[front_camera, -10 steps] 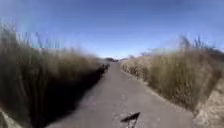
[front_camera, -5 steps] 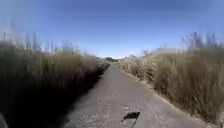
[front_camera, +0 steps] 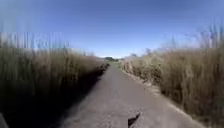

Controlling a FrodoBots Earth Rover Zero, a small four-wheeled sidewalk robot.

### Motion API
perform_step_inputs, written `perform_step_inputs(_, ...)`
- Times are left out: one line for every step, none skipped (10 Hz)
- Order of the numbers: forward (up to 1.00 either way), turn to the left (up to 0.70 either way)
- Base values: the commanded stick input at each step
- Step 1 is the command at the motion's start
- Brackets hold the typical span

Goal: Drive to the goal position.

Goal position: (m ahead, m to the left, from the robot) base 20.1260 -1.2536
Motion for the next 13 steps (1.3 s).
perform_step_inputs(0.70, 0.00)
perform_step_inputs(0.70, 0.00)
perform_step_inputs(0.70, 0.00)
perform_step_inputs(0.70, 0.00)
perform_step_inputs(0.70, 0.00)
perform_step_inputs(0.70, 0.00)
perform_step_inputs(0.70, 0.00)
perform_step_inputs(0.70, 0.00)
perform_step_inputs(0.70, 0.00)
perform_step_inputs(0.70, 0.00)
perform_step_inputs(0.70, 0.00)
perform_step_inputs(0.70, 0.00)
perform_step_inputs(0.70, 0.00)
